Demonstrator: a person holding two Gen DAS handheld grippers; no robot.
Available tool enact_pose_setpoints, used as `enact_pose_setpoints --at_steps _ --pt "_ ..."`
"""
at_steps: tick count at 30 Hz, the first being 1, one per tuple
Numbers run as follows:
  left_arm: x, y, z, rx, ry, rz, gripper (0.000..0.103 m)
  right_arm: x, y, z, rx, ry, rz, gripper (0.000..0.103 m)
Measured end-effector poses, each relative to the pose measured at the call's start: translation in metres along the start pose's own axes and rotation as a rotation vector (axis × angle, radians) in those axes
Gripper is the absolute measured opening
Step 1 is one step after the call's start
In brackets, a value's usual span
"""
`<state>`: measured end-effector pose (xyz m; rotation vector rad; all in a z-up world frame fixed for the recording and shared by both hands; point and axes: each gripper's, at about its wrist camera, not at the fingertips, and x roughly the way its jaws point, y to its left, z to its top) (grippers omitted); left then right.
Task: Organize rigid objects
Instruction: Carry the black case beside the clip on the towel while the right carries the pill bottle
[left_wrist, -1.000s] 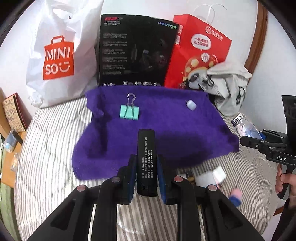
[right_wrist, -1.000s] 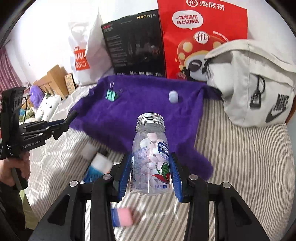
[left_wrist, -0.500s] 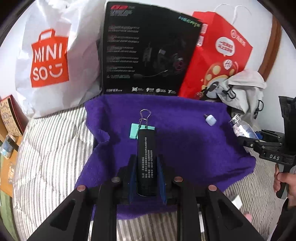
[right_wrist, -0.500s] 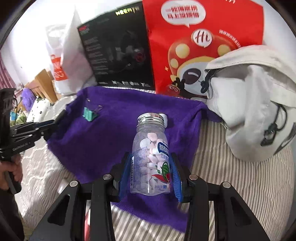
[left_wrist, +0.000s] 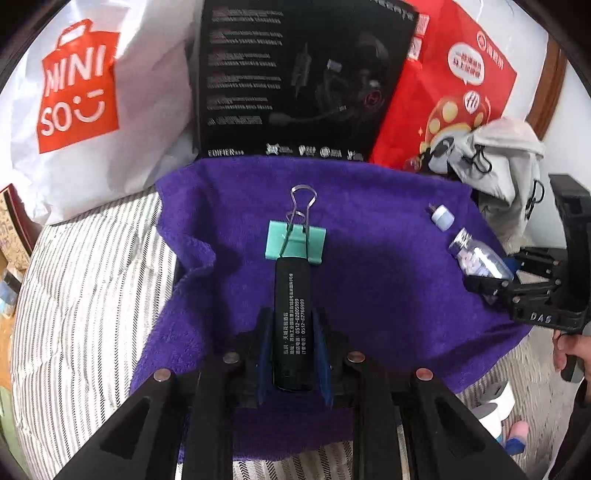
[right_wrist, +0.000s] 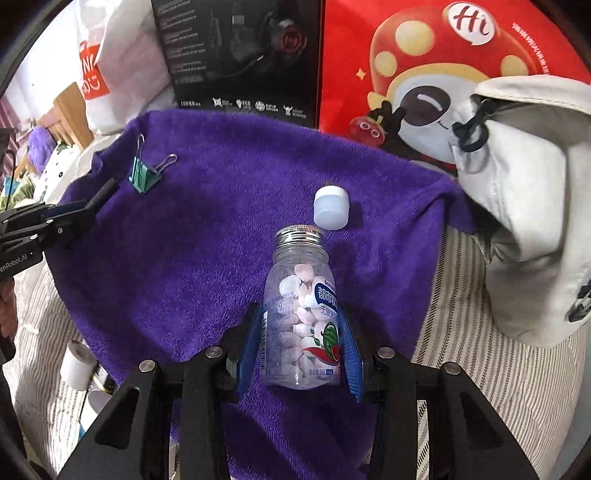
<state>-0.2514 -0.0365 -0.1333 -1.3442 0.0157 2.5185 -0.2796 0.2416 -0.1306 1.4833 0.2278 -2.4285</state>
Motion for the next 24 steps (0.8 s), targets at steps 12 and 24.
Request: enact_pose_setpoints --at_steps 12,24 --pt "0.01 -0.009 -0.001 0.083 0.043 0.049 0.021 0.0 -0.001 -0.002 -0.044 0.008 0.016 0.041" --pt "0.01 -0.015 0.001 0.102 0.095 0.086 0.031 -0.002 -0.004 -0.002 -0.082 0.026 0.075 0.049"
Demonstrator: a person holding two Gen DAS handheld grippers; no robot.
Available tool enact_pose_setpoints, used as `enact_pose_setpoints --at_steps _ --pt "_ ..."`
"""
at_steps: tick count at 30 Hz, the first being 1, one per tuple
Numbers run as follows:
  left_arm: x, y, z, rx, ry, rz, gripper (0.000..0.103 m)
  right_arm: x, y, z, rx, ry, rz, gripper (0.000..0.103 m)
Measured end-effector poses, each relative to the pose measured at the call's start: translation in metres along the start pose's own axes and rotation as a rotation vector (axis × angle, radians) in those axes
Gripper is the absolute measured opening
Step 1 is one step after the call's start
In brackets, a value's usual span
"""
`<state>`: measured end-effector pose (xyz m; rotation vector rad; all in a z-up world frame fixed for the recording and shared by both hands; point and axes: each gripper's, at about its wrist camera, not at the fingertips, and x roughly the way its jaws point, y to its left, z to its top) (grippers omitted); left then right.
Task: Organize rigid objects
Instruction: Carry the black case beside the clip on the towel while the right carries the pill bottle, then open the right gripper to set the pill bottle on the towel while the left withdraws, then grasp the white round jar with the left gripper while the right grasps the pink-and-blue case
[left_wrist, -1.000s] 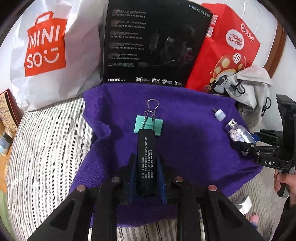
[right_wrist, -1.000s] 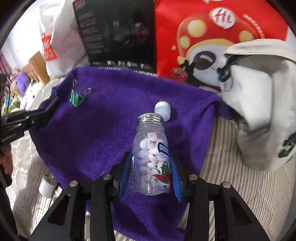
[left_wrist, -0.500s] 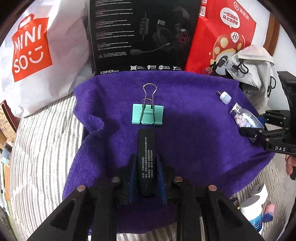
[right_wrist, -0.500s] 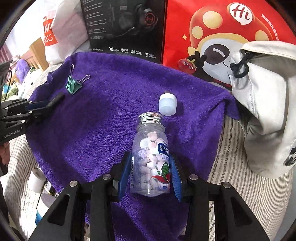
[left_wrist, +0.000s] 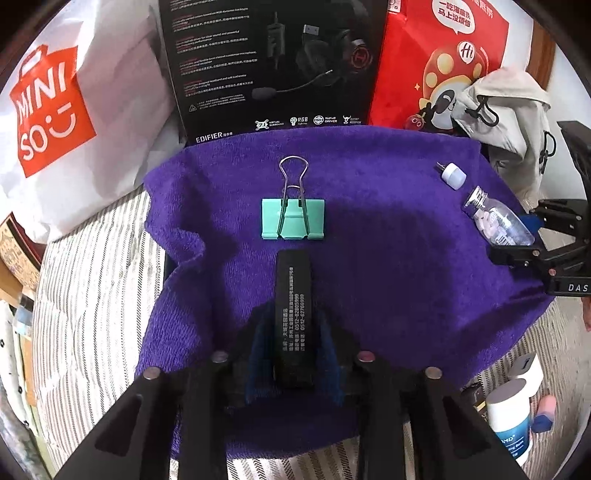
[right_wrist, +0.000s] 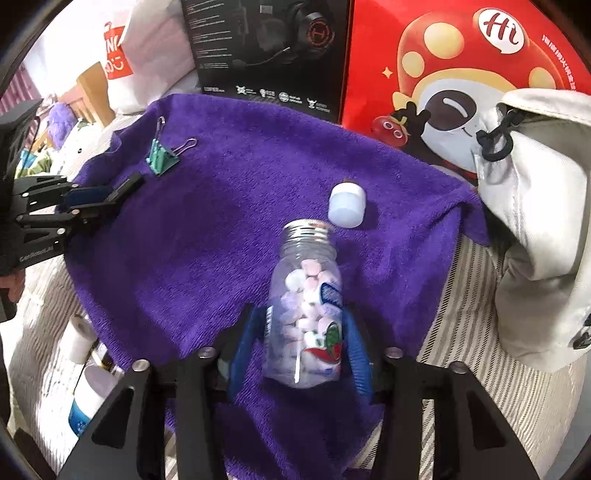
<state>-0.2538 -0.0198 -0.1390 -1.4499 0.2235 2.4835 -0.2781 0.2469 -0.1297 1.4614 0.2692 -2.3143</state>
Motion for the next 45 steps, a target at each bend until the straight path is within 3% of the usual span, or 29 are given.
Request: enact_pose_setpoints --at_steps 4,6,10,14,22,30,32,36,40,45 --pt "-0.006 0.001 -0.003 -0.023 0.002 0.011 0.041 -0.013 0.0 -0.006 0.039 -0.01 -0.015 0.053" --pt "-0.014 0.002 -0.004 -0.048 -0.015 0.001 0.052 -0.025 0.0 -0.01 0.059 -0.035 -0.01 0.055" --pt "-0.039 0.004 -0.01 -0.134 -0.053 -0.105 0.084 -0.055 0.007 -0.021 0.105 -0.092 0.01 0.075" --pt "-0.059 -0.009 -0.023 -0.171 -0.066 -0.15 0.099 -0.077 0.019 -0.031 0.138 -0.137 0.012 0.102" --pt "-0.058 -0.049 -0.059 -0.166 -0.017 -0.165 0.099 -0.091 0.036 -0.079 0.244 -0.109 0.006 0.103" --pt "-0.045 -0.061 -0.077 -0.149 -0.016 -0.093 0.097 -0.095 0.041 -0.132 0.316 -0.064 0.027 0.103" --pt "-0.045 -0.062 -0.079 -0.141 -0.024 -0.066 0.09 -0.095 0.042 -0.145 0.327 -0.047 0.033 0.103" --pt "-0.043 -0.064 -0.084 -0.135 -0.035 -0.035 0.089 -0.095 0.044 -0.162 0.342 -0.03 0.045 0.103" --pt "-0.037 -0.071 -0.082 -0.121 -0.039 -0.023 0.073 -0.09 0.047 -0.173 0.358 -0.014 0.066 0.103" --pt "-0.036 -0.077 -0.084 -0.07 -0.061 0.022 0.067 -0.084 0.05 -0.179 0.368 -0.003 0.088 0.103"
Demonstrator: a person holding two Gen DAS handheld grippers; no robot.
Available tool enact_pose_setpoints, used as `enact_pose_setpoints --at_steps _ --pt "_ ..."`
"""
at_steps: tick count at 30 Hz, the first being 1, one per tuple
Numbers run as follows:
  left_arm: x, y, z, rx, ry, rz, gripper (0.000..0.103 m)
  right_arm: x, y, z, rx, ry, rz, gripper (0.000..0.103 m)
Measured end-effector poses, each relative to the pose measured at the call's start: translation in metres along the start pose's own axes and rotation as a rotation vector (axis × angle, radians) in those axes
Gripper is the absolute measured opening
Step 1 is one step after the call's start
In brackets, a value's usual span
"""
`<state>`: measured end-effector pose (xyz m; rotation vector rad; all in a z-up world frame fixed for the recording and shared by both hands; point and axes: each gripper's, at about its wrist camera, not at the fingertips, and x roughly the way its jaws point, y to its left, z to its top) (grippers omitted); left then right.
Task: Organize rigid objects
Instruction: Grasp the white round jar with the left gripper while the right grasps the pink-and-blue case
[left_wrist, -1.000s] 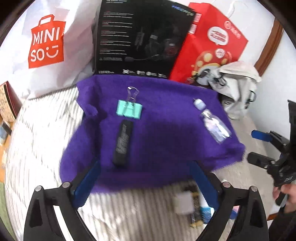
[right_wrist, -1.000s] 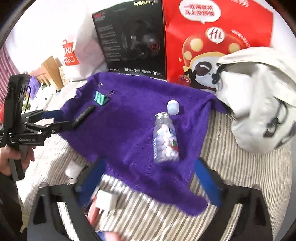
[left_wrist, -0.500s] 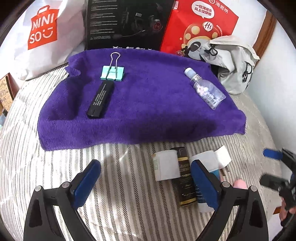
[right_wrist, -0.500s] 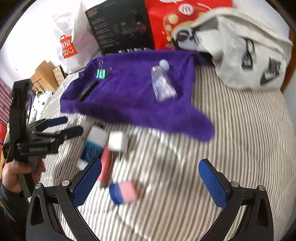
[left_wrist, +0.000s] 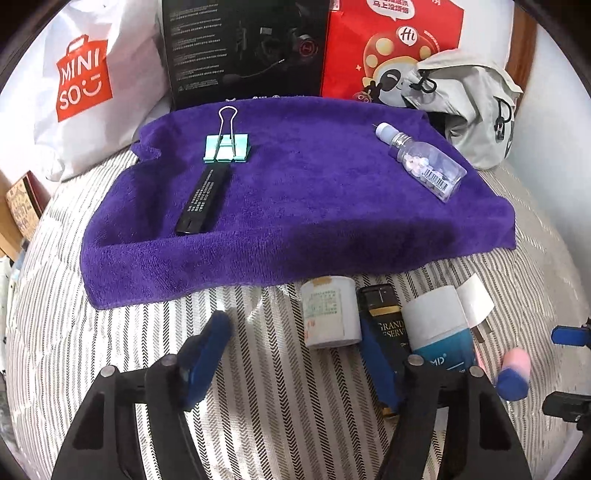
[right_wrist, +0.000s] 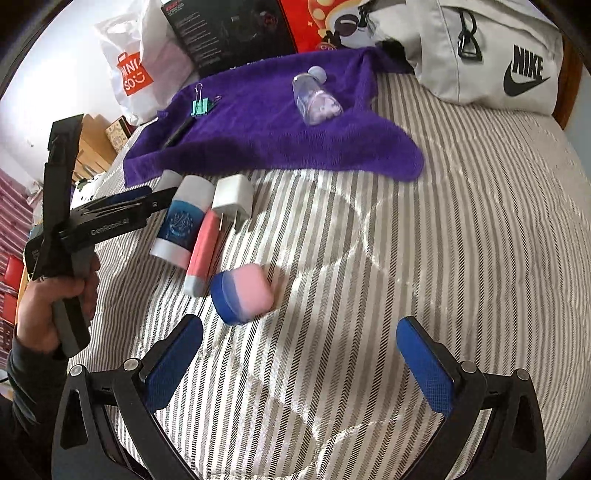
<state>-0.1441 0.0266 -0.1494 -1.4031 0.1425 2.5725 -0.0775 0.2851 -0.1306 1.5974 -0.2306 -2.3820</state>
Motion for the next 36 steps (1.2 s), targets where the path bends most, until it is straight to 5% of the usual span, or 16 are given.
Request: enact_pose_setpoints --at_steps 6,8,10,15,22,28,31,36 --pt "-0.002 -0.003 -0.004 0.008 -0.045 0.018 0.057 0.008 0.001 0.001 -0.013 -0.01 -0.038 0.103" --pt "-0.004 -0.004 -0.004 0.014 -0.057 0.002 0.032 0.011 0.005 0.0 -0.033 -0.015 -0.044 0.103" --pt "-0.003 -0.007 -0.002 0.024 -0.057 -0.006 0.027 0.011 0.011 0.0 -0.063 -0.026 -0.048 0.103" --pt "-0.003 -0.006 -0.003 0.016 -0.067 -0.024 0.027 0.016 0.023 -0.002 -0.119 -0.068 -0.04 0.103" --pt "-0.003 -0.008 -0.002 0.015 -0.06 -0.028 0.027 0.025 0.039 -0.007 -0.264 -0.126 -0.147 0.097" --pt "-0.003 -0.006 -0.003 0.018 -0.063 -0.023 0.027 0.021 0.039 -0.004 -0.262 -0.176 -0.153 0.072" --pt "-0.004 -0.006 -0.003 0.011 -0.064 -0.032 0.027 0.017 0.044 -0.003 -0.267 -0.198 -0.148 0.038" --pt "-0.004 -0.002 -0.003 -0.001 -0.059 -0.057 0.027 0.018 0.041 -0.002 -0.251 -0.177 -0.124 0.038"
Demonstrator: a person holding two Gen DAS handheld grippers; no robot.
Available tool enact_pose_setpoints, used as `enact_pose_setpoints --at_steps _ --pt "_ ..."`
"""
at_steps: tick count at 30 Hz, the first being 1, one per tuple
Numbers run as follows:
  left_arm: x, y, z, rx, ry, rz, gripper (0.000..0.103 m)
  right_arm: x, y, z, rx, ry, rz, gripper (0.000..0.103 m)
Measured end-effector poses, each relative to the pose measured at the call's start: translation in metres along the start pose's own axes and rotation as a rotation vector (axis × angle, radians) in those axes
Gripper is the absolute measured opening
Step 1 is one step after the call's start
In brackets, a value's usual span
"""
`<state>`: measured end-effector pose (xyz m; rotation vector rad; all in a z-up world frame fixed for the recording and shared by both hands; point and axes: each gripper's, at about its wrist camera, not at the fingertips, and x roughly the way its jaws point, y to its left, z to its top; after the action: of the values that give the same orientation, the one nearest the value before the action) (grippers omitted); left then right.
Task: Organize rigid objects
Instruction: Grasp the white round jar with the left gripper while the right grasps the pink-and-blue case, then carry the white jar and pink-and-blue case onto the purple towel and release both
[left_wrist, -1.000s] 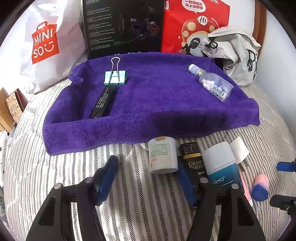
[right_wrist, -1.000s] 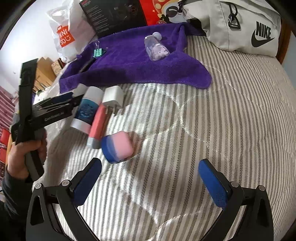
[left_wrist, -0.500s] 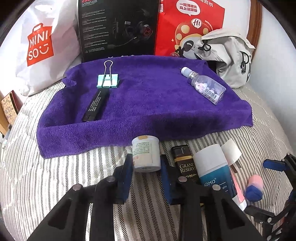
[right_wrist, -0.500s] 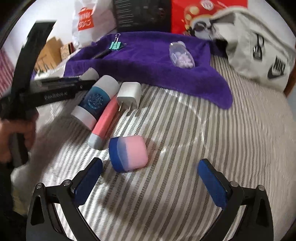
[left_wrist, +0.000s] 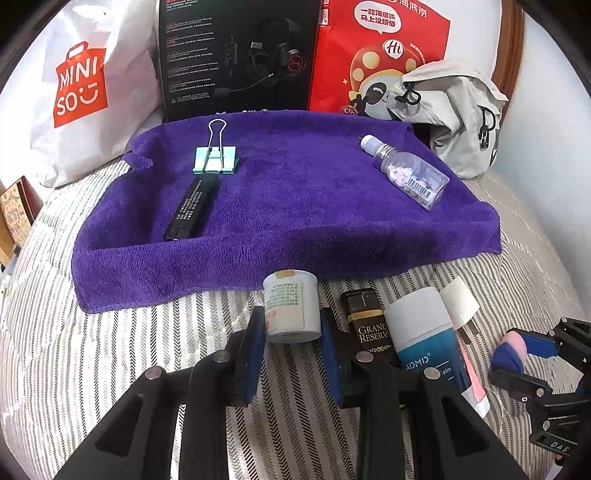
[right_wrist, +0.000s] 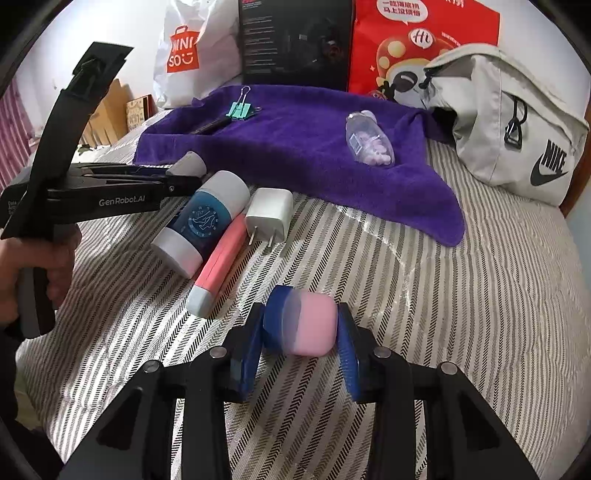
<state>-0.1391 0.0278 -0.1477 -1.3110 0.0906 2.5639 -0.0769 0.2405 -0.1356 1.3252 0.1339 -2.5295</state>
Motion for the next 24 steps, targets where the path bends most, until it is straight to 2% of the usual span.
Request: enact_pose_setpoints --at_steps 4,6,8,13,24 --pt "-0.002 0.005 -0.002 -0.023 0.005 -0.028 0.027 0.002 -0.005 0.0 0.025 0.018 0.03 0.038" --pt "-0.004 0.008 -0.004 -0.024 0.01 -0.036 0.027 0.0 -0.01 0.0 0.045 0.0 0.033 0.038" --pt "-0.008 0.01 -0.005 -0.027 0.009 -0.038 0.027 0.003 -0.016 0.001 0.069 0.024 0.058 0.038" --pt "-0.019 0.021 -0.005 -0.055 -0.004 -0.057 0.027 0.0 -0.025 0.004 0.105 0.004 0.063 0.038" --pt "-0.044 0.043 0.007 -0.077 -0.052 -0.042 0.027 -0.011 -0.036 0.019 0.144 -0.033 0.089 0.038"
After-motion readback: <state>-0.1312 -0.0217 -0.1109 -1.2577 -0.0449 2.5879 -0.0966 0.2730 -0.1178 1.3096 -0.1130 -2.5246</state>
